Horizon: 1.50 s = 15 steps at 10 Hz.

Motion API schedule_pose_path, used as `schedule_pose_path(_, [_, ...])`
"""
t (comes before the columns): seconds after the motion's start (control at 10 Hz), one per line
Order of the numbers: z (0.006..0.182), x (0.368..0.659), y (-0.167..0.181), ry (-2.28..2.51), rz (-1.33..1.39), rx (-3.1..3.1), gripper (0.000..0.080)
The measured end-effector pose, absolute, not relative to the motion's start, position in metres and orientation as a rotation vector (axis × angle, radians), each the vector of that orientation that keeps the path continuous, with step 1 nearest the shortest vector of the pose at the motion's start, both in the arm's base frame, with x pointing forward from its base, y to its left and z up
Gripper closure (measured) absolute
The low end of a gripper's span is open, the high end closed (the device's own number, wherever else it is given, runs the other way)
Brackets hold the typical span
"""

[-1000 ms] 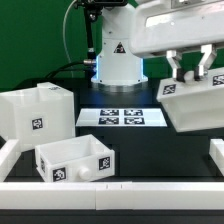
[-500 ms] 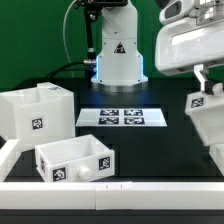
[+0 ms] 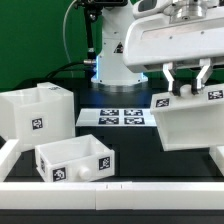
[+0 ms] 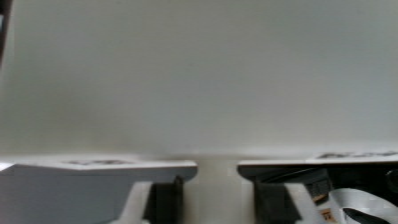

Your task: Assemble drawer

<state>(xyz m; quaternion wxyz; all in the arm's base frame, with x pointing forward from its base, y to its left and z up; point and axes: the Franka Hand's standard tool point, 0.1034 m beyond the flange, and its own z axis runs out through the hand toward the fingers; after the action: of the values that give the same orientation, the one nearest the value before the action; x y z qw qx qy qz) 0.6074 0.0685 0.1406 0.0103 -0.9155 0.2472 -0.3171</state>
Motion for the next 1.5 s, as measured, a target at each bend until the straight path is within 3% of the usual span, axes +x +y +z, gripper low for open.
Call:
schedule_pose_path(0.2, [0.135, 0.606, 0.065, 0.751, -0.994, -2.882, 0.0630])
schedule_pose_path(0.3, [0.119, 0.604, 0.061, 0.681, -1.004, -2.945, 0.0630])
schedule_pose_path(0.5, [0.108, 0.609, 0.044, 0.612, -1.032, -3.019, 0.0630])
schedule_pose_path(0.7, [0.091, 0.605, 0.048, 0.595, -1.062, -3.045, 0.0630])
schedule_pose_path(1.0, [0.090, 0.603, 0.049, 0.574, -1.146, -3.028, 0.0630])
schedule_pose_path(1.1, [0.090, 0.603, 0.048, 0.579, -1.136, -3.034, 0.0530])
schedule_pose_path(1.2, [0.090, 0.603, 0.047, 0.573, -1.138, -3.039, 0.0530])
schedule_pose_path(1.4, [0.091, 0.603, 0.045, 0.571, -1.140, -3.044, 0.0257])
schedule_pose_path(1.5, [0.091, 0.603, 0.045, 0.566, -1.141, -3.047, 0.0257])
